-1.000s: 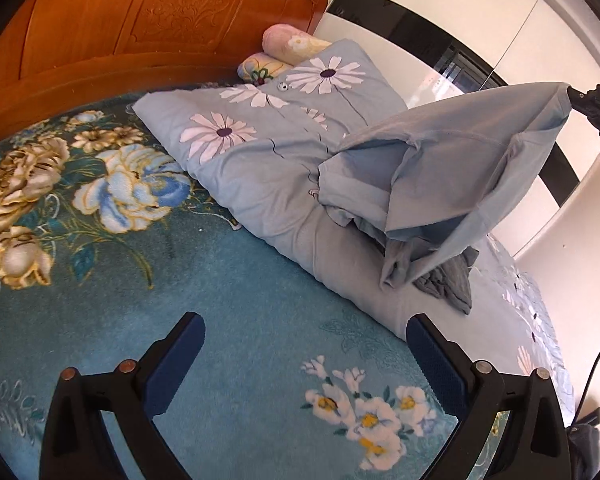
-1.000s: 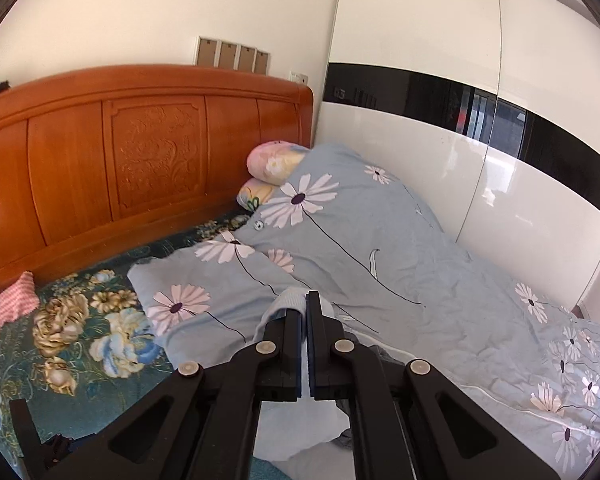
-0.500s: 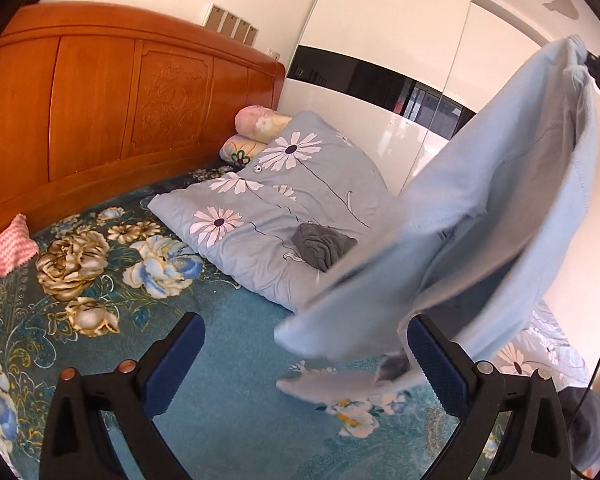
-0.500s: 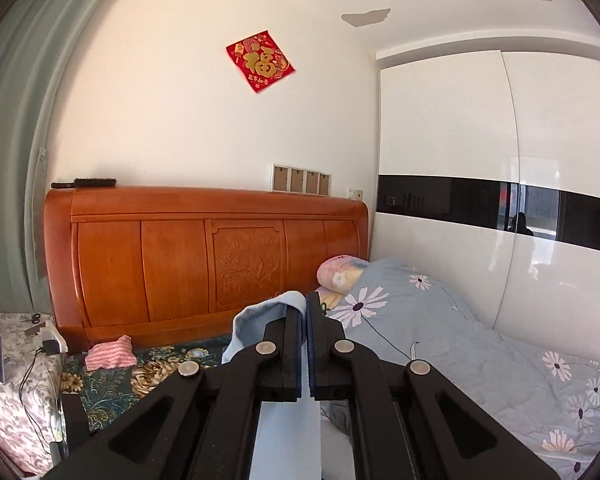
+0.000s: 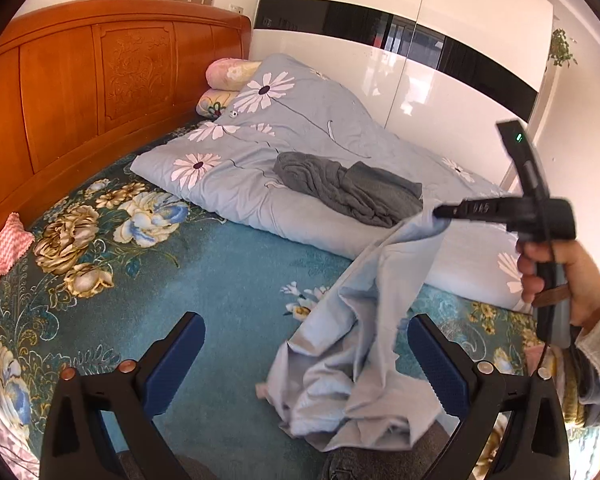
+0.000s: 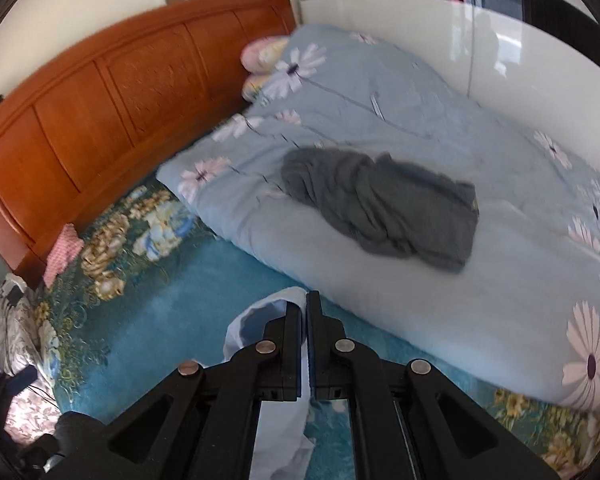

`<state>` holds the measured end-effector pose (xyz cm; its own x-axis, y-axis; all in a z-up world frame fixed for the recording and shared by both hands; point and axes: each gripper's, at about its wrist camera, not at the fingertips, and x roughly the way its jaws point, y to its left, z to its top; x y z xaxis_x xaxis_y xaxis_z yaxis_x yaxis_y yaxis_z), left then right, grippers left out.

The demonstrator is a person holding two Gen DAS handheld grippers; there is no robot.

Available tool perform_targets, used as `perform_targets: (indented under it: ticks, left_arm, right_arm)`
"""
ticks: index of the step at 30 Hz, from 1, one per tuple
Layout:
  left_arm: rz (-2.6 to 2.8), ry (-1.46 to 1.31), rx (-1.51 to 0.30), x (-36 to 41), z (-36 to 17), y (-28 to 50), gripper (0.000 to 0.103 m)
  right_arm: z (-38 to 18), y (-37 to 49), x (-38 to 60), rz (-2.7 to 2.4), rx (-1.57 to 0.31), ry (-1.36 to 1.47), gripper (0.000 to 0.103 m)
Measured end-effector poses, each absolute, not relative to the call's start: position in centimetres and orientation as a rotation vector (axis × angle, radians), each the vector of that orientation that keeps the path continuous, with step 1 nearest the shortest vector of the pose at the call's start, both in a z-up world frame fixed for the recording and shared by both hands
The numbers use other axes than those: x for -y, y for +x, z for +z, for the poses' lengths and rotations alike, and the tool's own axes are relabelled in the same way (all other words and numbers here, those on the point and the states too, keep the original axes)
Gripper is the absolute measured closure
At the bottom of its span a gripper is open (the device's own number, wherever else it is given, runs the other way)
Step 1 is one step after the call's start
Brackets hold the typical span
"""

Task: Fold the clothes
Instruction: 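Lower the sweatshirt onto the teal blanket with the right gripper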

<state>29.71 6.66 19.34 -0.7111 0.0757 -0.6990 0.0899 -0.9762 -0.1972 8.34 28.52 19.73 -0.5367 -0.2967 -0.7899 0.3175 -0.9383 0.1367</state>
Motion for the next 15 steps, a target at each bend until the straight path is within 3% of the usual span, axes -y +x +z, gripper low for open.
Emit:
perform_targets:
  ticks: [4, 7, 8, 10, 11, 15]
  left_arm:
    - [-2.834, 1.282, -0.304, -7.2, 17.8, 29.7, 0.0]
    - [-2.794, 1.339, -0.306, -7.2, 16.6, 29.5, 0.0]
    - [-2.778, 1.357, -0.316, -7.2, 16.2, 29.3, 0.0]
    - [-2.753, 1.384, -0.334, -7.1, 15.5, 29.0, 0.0]
    - [-2.743, 1.388, -0.34, -7.1, 15.2, 28.9, 0.0]
    - [-2.709, 1.357, -0.349, -6.7, 15.1, 28.9, 0.0]
  right_arm:
    - [10.3, 6.6, -32.2, -2.467, 0.061, 1.618, 0.101]
    - [10.4, 7.9, -32.7, -2.461, 0.137, 1.593, 0.098]
    - [10.4, 8.3, -32.8, -2.459, 0.162, 1.585, 0.094]
    - [10.5, 9.1, -33.1, -2.454, 0.212, 1.567, 0.057]
    - [10.5, 9.5, -33.2, -2.451, 0.237, 1.559, 0.053]
    - [10.6, 11.2, -33.8, -2.437, 0.335, 1.523, 0.052]
